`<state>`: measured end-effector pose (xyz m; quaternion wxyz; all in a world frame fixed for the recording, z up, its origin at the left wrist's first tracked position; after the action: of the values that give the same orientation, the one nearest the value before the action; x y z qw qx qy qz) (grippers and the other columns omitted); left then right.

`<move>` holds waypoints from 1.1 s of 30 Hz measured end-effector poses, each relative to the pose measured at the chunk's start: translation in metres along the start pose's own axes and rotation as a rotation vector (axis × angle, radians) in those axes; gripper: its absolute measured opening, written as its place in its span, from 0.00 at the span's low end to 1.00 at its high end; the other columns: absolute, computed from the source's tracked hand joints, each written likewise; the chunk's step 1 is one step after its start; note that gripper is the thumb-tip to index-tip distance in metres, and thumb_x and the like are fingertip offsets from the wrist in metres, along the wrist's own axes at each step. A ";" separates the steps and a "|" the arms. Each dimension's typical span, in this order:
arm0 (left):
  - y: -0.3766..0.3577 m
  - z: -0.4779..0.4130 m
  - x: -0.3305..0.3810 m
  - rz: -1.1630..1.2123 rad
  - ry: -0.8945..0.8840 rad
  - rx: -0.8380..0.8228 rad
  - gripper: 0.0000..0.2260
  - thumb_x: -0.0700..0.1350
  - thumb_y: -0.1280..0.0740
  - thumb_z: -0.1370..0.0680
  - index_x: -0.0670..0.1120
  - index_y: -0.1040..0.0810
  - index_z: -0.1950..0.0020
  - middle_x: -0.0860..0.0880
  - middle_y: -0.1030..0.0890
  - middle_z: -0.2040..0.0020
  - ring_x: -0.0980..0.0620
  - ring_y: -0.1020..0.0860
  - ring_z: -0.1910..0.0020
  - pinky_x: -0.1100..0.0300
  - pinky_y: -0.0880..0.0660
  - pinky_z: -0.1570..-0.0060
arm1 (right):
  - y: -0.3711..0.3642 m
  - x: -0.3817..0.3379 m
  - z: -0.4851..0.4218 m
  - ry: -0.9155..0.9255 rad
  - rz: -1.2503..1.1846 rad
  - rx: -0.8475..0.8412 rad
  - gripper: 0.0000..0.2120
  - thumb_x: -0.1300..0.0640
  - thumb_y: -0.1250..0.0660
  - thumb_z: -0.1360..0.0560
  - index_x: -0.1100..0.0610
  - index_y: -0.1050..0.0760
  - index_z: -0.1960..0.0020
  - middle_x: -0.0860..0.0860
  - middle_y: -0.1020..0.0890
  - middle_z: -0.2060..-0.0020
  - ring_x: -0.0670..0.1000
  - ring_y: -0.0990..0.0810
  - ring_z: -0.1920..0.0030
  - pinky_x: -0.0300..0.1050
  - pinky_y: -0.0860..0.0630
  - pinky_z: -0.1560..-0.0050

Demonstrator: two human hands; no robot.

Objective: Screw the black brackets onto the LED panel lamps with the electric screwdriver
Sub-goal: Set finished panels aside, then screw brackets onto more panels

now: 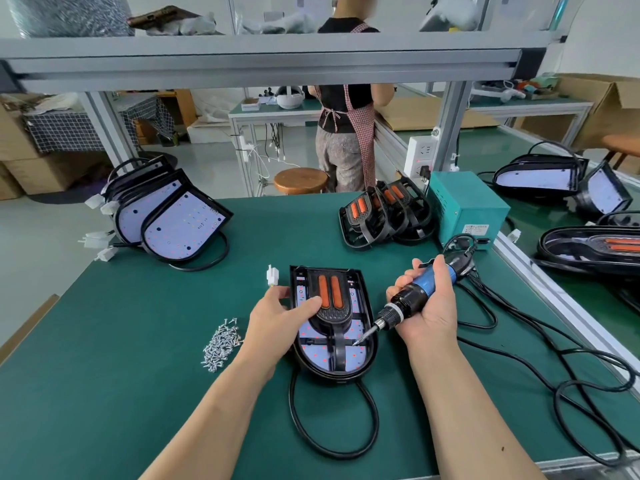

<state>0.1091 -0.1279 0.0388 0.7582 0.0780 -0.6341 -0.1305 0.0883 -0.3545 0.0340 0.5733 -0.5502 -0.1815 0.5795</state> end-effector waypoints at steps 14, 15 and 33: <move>-0.001 0.006 0.004 -0.008 -0.035 -0.015 0.31 0.64 0.30 0.38 0.51 0.22 0.39 0.52 0.15 0.49 0.48 0.16 0.49 0.45 0.22 0.42 | -0.077 0.005 0.031 0.369 0.344 -0.148 0.15 0.50 0.30 0.22 0.56 0.27 0.41 0.49 0.25 0.69 0.47 0.27 0.69 0.41 0.29 0.61; -0.001 0.005 0.004 -0.013 -0.034 -0.015 0.31 0.64 0.30 0.38 0.51 0.22 0.39 0.52 0.14 0.50 0.48 0.17 0.49 0.45 0.22 0.42 | -0.082 0.007 0.033 0.393 0.382 -0.166 0.14 0.51 0.30 0.22 0.56 0.27 0.41 0.50 0.25 0.69 0.47 0.27 0.69 0.41 0.29 0.61; -0.002 0.001 0.002 -0.041 -0.071 -0.021 0.15 0.59 0.31 0.34 0.54 0.19 0.52 0.52 0.14 0.60 0.47 0.15 0.57 0.42 0.20 0.48 | -0.103 0.034 0.044 0.466 0.561 -0.345 0.09 0.51 0.29 0.25 0.54 0.26 0.51 0.50 0.25 0.71 0.48 0.27 0.72 0.36 0.27 0.68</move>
<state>0.1082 -0.1302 0.0405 0.7331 0.0783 -0.6576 -0.1550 0.1082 -0.2782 0.1209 0.3181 -0.7832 0.0159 0.5340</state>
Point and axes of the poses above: each hand's wrist, its own z-axis away from the middle knuckle, its own y-axis out of the back of the hand, x = y × z, the point moved 4 cm from there along -z, towards the middle knuckle
